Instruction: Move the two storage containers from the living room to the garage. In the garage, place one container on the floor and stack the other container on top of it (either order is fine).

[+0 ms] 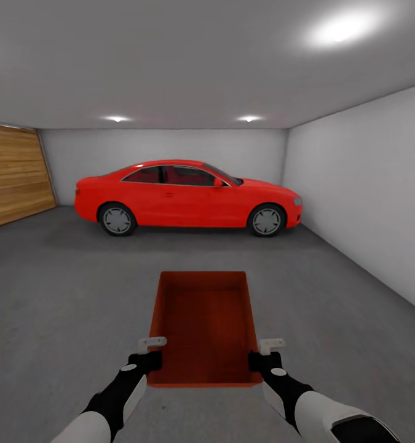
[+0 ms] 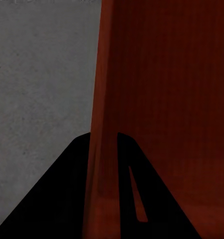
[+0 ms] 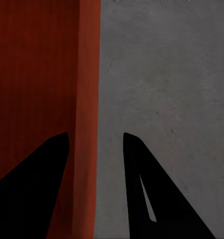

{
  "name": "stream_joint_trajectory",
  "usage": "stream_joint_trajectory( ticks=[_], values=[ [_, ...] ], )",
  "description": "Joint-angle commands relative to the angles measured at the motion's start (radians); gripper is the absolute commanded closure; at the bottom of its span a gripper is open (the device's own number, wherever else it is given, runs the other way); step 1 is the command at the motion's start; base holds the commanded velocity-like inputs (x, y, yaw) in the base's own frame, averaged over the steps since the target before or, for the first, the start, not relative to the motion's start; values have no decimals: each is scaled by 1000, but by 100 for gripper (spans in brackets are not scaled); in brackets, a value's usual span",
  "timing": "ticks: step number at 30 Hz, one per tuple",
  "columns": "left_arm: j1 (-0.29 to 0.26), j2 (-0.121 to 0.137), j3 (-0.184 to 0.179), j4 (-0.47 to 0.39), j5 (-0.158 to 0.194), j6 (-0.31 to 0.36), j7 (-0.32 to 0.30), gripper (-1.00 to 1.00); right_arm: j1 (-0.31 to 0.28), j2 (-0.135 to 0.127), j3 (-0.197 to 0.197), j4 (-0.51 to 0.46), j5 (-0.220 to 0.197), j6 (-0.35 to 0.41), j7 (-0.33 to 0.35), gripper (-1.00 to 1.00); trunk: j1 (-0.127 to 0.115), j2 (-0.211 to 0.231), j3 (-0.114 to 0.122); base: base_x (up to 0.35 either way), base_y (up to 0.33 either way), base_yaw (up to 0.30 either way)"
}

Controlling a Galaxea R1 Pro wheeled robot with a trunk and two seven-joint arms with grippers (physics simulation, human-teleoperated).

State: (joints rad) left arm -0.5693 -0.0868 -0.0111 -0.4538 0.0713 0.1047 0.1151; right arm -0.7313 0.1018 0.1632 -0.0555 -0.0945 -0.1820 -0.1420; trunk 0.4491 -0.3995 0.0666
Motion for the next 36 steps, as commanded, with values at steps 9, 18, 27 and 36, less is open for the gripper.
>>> stream_joint_trajectory(
  ticks=[9, 18, 27, 36],
  values=[
    [0, -1, 20, 1, 35, 7, 8, 100, 0, 4, -31, -2, -2, -16, 1, 100, 1, -1, 0, 321, 0, 0],
    [0, -1, 20, 0, 35, 7, 8, 100, 0, 4, -31, -3, -2, -16, 1, 100, 1, -1, 0, 321, 0, 0],
    [0, -1, 20, 0, 35, 7, 8, 100, 0, 4, -31, -3, -2, -16, 1, 100, 1, -1, 0, 321, 0, 0],
    [0, -1, 20, 1, 36, 7, 8, 100, 0, 4, -31, -3, -2, -16, 1, 100, 1, -1, 0, 321, 0, 0]
  ],
)
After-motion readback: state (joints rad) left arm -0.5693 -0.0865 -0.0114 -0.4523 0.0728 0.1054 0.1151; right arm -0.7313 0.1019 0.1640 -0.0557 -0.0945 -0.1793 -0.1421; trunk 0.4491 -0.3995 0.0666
